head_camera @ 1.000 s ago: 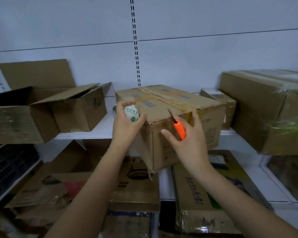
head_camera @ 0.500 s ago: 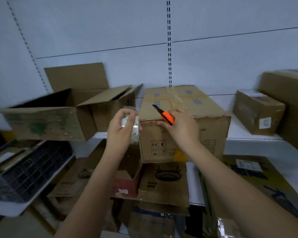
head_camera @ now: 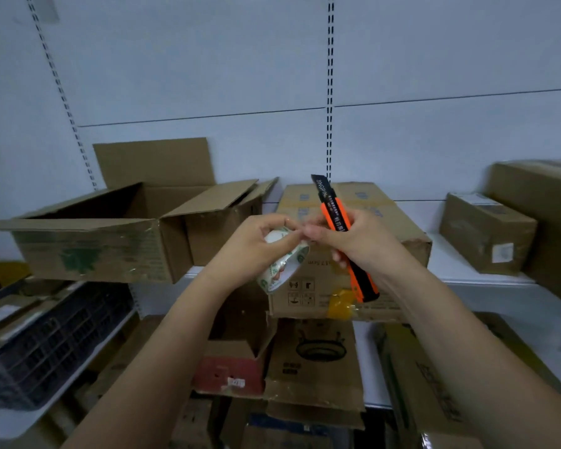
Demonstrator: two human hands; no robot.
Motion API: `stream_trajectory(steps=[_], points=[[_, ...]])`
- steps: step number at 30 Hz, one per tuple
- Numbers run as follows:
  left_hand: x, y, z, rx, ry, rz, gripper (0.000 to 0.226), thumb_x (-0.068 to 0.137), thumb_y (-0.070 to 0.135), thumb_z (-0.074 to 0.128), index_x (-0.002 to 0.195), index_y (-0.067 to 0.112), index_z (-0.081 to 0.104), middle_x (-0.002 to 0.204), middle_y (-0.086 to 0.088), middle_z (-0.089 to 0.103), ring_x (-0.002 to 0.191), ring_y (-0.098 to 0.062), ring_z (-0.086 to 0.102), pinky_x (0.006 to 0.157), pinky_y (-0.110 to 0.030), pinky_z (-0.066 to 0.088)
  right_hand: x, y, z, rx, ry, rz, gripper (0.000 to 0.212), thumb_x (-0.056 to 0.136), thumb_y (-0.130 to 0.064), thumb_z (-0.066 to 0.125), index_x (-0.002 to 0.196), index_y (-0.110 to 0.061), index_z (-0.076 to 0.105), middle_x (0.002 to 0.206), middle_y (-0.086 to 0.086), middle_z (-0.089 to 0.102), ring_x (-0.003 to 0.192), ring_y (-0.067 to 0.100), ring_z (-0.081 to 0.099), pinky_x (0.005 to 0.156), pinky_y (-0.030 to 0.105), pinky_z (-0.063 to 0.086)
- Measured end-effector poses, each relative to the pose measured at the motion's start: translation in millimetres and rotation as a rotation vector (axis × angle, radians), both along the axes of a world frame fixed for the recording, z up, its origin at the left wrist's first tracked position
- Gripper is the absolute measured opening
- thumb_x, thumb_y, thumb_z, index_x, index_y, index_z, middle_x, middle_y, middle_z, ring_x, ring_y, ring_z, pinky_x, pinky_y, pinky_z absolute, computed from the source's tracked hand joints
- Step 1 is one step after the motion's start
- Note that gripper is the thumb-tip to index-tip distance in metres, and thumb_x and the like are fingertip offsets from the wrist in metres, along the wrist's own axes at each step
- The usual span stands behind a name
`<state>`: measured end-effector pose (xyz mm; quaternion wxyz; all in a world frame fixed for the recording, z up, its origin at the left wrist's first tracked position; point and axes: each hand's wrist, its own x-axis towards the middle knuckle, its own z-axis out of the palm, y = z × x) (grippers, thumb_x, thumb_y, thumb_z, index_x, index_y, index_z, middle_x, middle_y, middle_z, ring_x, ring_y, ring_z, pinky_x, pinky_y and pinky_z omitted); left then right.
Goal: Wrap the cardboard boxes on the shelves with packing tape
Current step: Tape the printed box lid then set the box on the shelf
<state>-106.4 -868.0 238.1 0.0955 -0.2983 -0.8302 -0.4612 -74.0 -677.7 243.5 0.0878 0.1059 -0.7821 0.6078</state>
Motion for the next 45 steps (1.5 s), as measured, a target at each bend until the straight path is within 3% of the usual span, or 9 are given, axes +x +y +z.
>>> stream_trajectory(steps=[4, 9, 13, 17, 22, 28, 33, 38, 45], points=[[-6, 19, 5, -0.18, -0.064, -0.002, 0.021, 0.092, 0.046, 0.064, 0.106, 0.034, 0.073, 0.109, 0.015, 0.073, 0.102, -0.004, 0.066, 0.099, -0.04, 0.052, 1, 9, -5, 0.022, 0.002, -0.23, 0.02, 0.083, -0.031, 0.079, 0.086, -0.016, 0.067, 0.057, -0.003, 0.059, 0.047, 0.007, 0.053, 0.046, 0.019, 0.046], [-13, 17, 22, -0.264, 0.069, 0.072, 0.094, 0.076, 0.058, 0.075, 0.153, 0.033, 0.027, 0.127, 0.007, 0.065, 0.106, -0.007, 0.064, 0.093, -0.03, 0.053, -1, 42, -14, -0.263, -0.018, -0.406, 0.018, 0.079, -0.015, 0.081, 0.083, -0.009, 0.064, 0.059, 0.004, 0.056, 0.047, 0.012, 0.048, 0.047, 0.024, 0.043], [-20, -30, 15, -0.458, 0.166, 0.123, 0.075, 0.074, 0.065, 0.068, 0.142, 0.052, 0.038, 0.077, 0.017, 0.062, 0.073, 0.006, 0.059, 0.061, -0.019, 0.044, 6, 117, -24, -0.538, 0.01, -0.646, 0.018, 0.079, -0.001, 0.075, 0.078, -0.009, 0.059, 0.062, 0.005, 0.058, 0.047, 0.01, 0.042, 0.039, 0.018, 0.036], [-43, -71, 0, -0.583, 0.265, 0.253, 0.056, 0.08, 0.07, 0.056, 0.133, 0.05, 0.053, 0.124, 0.009, 0.067, 0.1, -0.006, 0.06, 0.074, -0.026, 0.049, 23, 150, -41, -0.573, 0.032, -0.775, 0.012, 0.084, -0.004, 0.073, 0.082, -0.01, 0.063, 0.066, 0.001, 0.061, 0.049, 0.006, 0.045, 0.045, 0.015, 0.039], [-73, -75, -10, -0.675, 0.427, 0.337, 0.058, 0.082, 0.073, 0.044, 0.129, 0.043, 0.06, 0.107, 0.006, 0.072, 0.076, -0.004, 0.051, 0.055, -0.019, 0.035, 9, 152, -49, -0.553, 0.028, -0.746, 0.012, 0.083, -0.005, 0.074, 0.084, -0.01, 0.063, 0.067, 0.002, 0.058, 0.053, 0.008, 0.044, 0.051, 0.02, 0.04], [-94, -73, -27, -0.689, 0.448, 0.333, 0.064, 0.08, 0.073, 0.037, 0.133, 0.043, 0.058, 0.104, 0.002, 0.074, 0.089, -0.015, 0.067, 0.056, -0.024, 0.045, -16, 163, -62, -0.592, -0.087, -0.698, 0.013, 0.084, -0.005, 0.074, 0.084, -0.008, 0.062, 0.073, 0.003, 0.06, 0.054, 0.007, 0.046, 0.046, 0.018, 0.04], [-108, -72, -35, -0.726, 0.4, 0.295, 0.06, 0.088, 0.068, 0.039, 0.145, 0.057, 0.024, 0.096, -0.001, 0.073, 0.069, -0.007, 0.056, 0.054, -0.023, 0.044, -31, 175, -81, -0.669, -0.209, -0.656, 0.026, 0.085, -0.007, 0.074, 0.106, 0.0, 0.061, 0.077, 0.005, 0.062, 0.048, 0.004, 0.046, 0.042, 0.016, 0.039], [-127, -65, -46, -0.746, 0.313, 0.155, 0.056, 0.094, 0.062, 0.034, 0.146, 0.061, 0.014, 0.116, 0.003, 0.07, 0.076, -0.001, 0.053, 0.06, -0.023, 0.042, -42, 158, -94, -0.704, -0.448, -0.44, 0.012, 0.098, -0.009, 0.054, 0.086, -0.008, 0.056, 0.066, 0.0, 0.051, 0.048, 0.005, 0.039, 0.039, 0.013, 0.033], [-133, -56, -48, -0.578, 0.231, 0.001, 0.057, 0.093, 0.057, 0.042, 0.144, 0.065, 0.018, 0.142, 0.015, 0.054, 0.101, -0.003, 0.06, 0.083, -0.034, 0.054, -43, 165, -95, -0.037, -0.274, -0.916, 0.067, 0.071, -0.061, 0.077, 0.114, -0.015, 0.052, 0.093, 0.013, 0.062, 0.074, 0.026, 0.061, 0.064, 0.041, 0.056]])
